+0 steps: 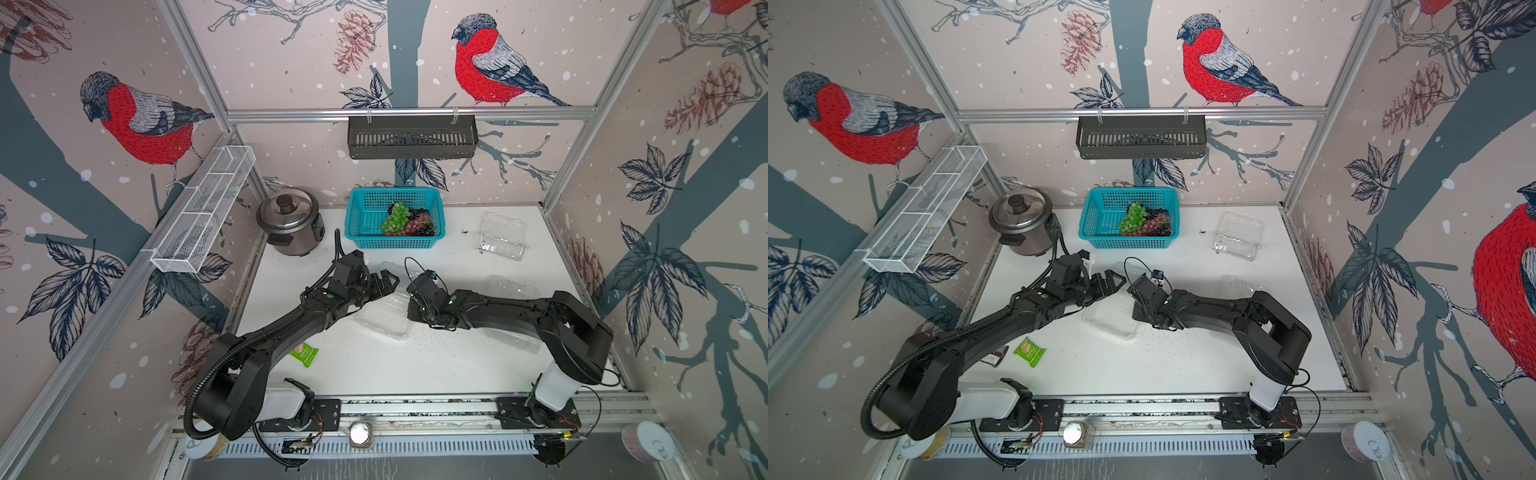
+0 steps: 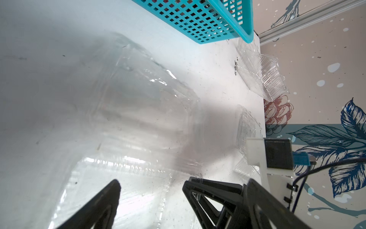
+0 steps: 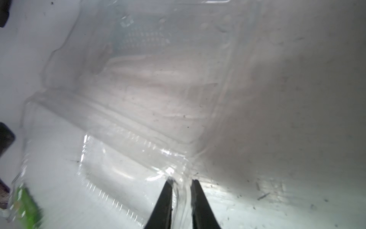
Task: Pack grapes into containers
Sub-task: Pick up the packing box from the center of the board, then place the packing box at the center of the board.
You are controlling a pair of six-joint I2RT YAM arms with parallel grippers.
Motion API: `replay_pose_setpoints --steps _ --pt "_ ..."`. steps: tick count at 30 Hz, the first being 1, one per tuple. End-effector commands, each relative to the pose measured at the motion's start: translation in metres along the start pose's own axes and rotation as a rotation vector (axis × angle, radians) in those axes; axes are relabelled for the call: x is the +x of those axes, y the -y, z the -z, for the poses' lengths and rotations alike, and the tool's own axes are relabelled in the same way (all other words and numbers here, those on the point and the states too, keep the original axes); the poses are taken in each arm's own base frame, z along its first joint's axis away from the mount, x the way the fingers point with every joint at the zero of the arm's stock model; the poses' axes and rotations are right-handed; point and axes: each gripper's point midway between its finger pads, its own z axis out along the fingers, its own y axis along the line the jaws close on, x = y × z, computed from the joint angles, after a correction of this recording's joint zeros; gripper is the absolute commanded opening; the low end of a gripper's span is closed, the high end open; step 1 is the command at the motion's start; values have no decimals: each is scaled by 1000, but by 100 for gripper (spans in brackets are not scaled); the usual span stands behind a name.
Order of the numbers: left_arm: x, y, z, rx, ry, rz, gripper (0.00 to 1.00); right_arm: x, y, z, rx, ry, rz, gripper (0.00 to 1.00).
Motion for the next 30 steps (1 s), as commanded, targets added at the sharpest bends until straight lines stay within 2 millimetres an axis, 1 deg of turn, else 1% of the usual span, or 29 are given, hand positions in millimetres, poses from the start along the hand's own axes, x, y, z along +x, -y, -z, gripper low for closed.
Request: replay_pose_setpoints --steps 1,4,6,8,11,14,16,22,27,30 --pt "5 -4 -1 -1 -15 4 98 -2 21 2 101 26 75 16" --pt "7 -4 0 3 -19 6 98 -6 32 3 161 46 111 12" --pt "4 -4 3 3 -10 6 98 -11 36 5 183 71 129 12" --pt "0 -4 6 6 2 9 98 -15 37 9 185 95 140 11" --pt "-10 -3 16 19 23 19 98 -24 31 15 170 125 164 7" --pt "-24 -2 30 9 64 32 98 -34 20 22 144 165 195 7" --pt "-34 0 40 2 94 28 98 -43 9 27 116 195 231 7" --pt "-59 13 70 40 177 30 98 -66 -20 48 59 303 322 6" --pt "-82 24 98 50 308 1 98 -88 -46 68 -12 396 352 7" --pt "-98 29 116 53 372 -12 98 -101 -62 71 -33 444 367 7"
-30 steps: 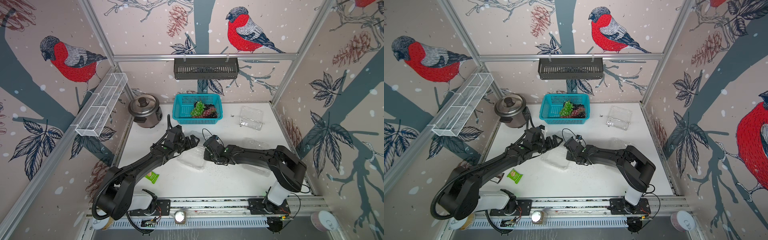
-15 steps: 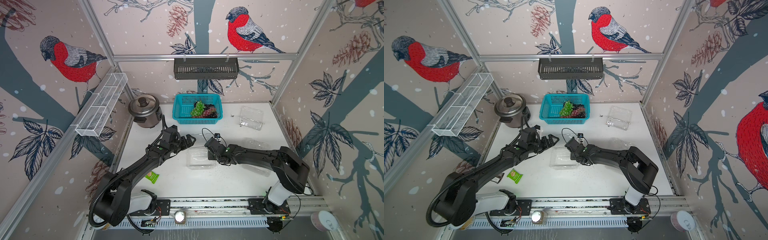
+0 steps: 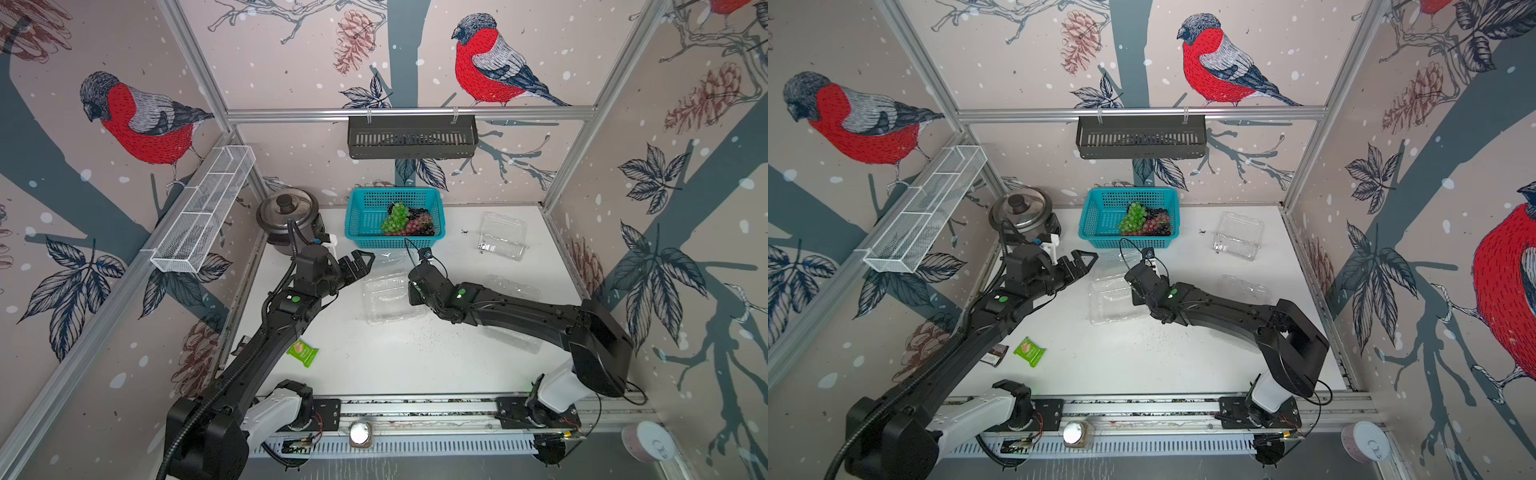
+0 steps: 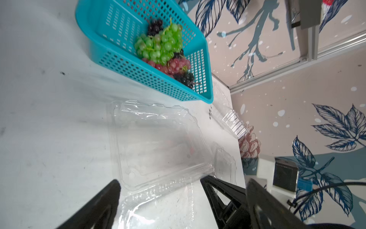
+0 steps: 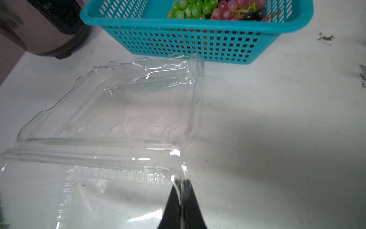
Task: Pack grapes into containers
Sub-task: Place the packing box at the center of the board.
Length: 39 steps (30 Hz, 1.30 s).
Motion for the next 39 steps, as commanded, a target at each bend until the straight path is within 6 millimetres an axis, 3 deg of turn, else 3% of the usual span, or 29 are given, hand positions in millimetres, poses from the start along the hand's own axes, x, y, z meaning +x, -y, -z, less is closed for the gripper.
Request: replay_pose_setpoints --steps 1,4,11,18,23,30,39 --pt "-23 3 10 -14 76 -24 98 -29 -14 -4 -21 100 31 7" --pt "-29 -3 9 -23 70 -15 98 -31 -27 -23 -41 94 43 7" --pt "-18 -34 -1 -77 38 17 98 4 -52 -83 -79 -16 56 10" --pt "-12 -66 -3 -120 21 70 98 32 -82 -117 -166 -101 88 14" --pt "-14 -80 -3 -136 21 96 98 33 -90 -135 -160 -123 100 17" --pt "-9 -84 -15 -132 -35 132 98 24 -83 -155 -154 -151 100 37" --pt "-1 -86 -29 -105 -112 143 98 11 -82 -152 -208 -159 98 57"
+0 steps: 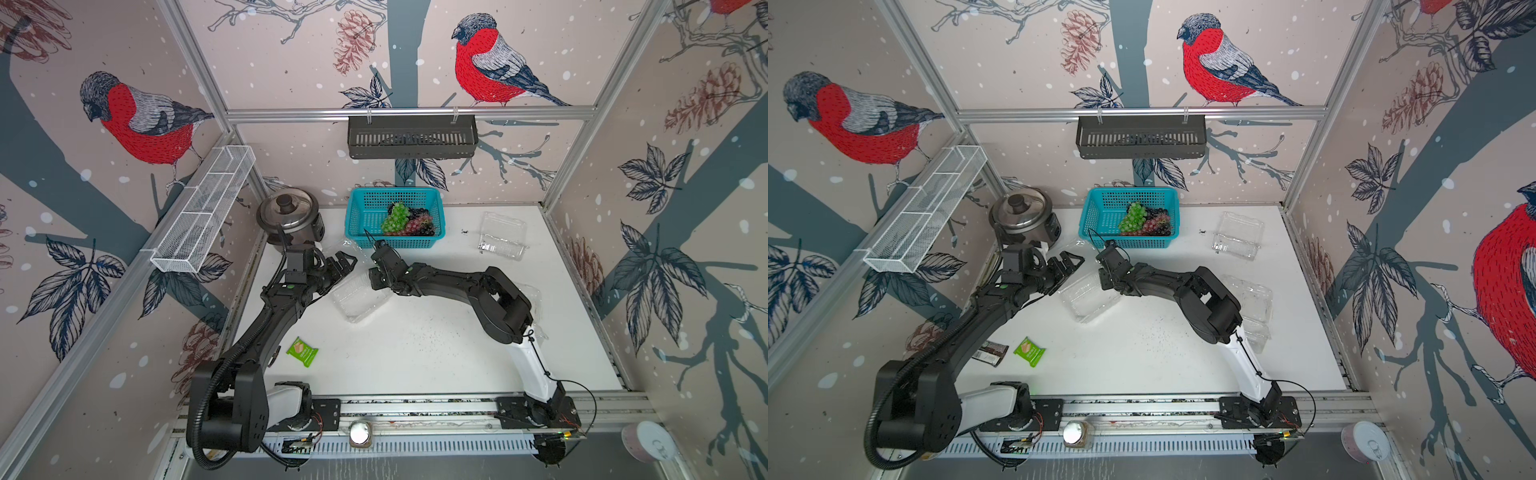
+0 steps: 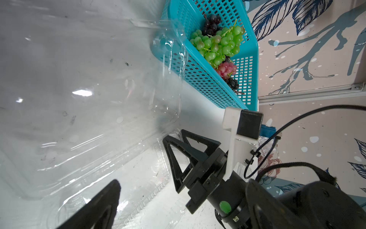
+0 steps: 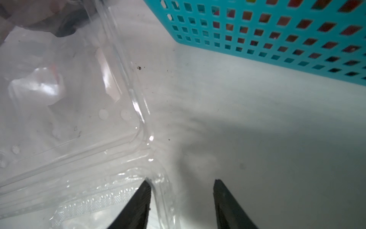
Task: Pack grapes into containers
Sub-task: Place the packing box at the center of the board.
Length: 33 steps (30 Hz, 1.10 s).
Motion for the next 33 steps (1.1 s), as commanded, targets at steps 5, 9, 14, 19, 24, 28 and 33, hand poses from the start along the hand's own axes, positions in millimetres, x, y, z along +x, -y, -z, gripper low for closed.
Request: replay_pose_setpoints --steps 5,9,14,19,24,28,33 --pt "-3 11 -1 49 -4 -22 98 -18 -12 17 -57 18 27 68" --pt "-5 13 0 51 -2 -23 98 -27 -16 29 -72 34 29 75" --pt "-12 22 7 61 19 -32 98 -39 -15 47 -75 57 28 94" --pt "-29 53 24 132 82 -81 98 -82 5 91 -76 143 -13 100" --pt "-42 74 22 199 97 -90 98 -136 64 119 -49 197 -127 100" --pt "-49 81 9 219 87 -71 98 -158 109 113 -20 218 -190 100" --pt "-52 92 -11 233 55 -69 98 -176 144 89 -39 222 -235 100"
